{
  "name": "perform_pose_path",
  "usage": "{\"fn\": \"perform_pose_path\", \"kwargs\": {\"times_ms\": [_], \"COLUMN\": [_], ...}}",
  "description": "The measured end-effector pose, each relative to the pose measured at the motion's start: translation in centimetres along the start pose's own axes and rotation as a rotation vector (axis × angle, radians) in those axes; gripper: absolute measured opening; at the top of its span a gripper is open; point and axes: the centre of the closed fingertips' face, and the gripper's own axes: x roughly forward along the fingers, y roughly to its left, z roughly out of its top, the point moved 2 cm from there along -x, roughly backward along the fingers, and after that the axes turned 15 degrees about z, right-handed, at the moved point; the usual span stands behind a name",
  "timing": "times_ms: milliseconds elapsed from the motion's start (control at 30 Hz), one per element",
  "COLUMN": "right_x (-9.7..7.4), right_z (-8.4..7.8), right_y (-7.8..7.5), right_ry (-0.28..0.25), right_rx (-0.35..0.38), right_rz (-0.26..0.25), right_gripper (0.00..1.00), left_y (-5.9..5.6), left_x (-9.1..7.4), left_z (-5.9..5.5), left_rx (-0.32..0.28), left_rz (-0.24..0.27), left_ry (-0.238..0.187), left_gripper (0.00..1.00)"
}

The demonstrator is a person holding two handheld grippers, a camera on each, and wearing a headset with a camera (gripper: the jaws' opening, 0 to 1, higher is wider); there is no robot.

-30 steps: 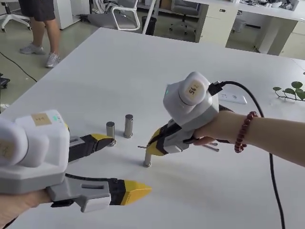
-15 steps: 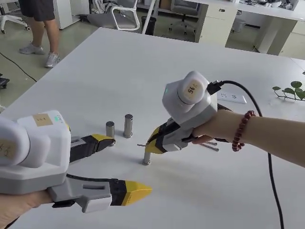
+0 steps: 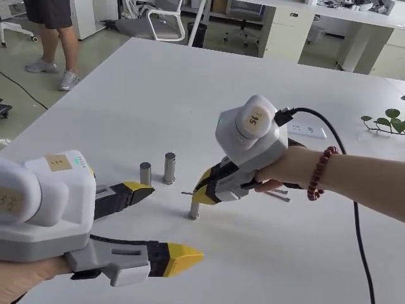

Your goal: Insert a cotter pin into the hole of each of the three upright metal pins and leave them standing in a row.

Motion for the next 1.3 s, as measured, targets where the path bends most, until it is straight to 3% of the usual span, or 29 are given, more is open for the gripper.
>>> {"fn": "perform_pose_path", "kwargs": {"times_ms": [367,633,667,900,1100,1300], "right_x": [-0.8,-1.3,-1.0,0.9,2.2,3.7], "right_z": [0.2,2.9,3.8,6.2,7.2,7.9], "right_y": [0.0,-0.7,-0.7,-1.3,-2.2,-3.2], "right_ry": [-0.041,-0.138,-0.166,-0.191,-0.193,-0.207], "right_rx": [0.023,0.045,0.04,0.051,0.05,0.056], "right_rz": [-0.007,-0.026,-0.02,-0.032,-0.063,-0.059], "right_gripper": [0.15,0.21,0.22,0.23,0.25,0.23], "left_y": [-0.3,-0.1,-0.1,-0.1,0.0,0.3], "left_x": [0.3,-0.5,-0.7,-1.6,-2.1,-2.3], "left_z": [0.4,0.3,0.3,0.5,0.5,0.9], "left_rx": [-0.004,0.001,0.005,0.013,0.002,-0.005], "left_rz": [-0.005,0.007,0.012,0.013,0.024,0.033], "left_ry": [-0.01,-0.01,-0.011,-0.013,-0.015,-0.027], "left_gripper": [0.78,0.82,0.83,0.9,0.96,0.99]}}
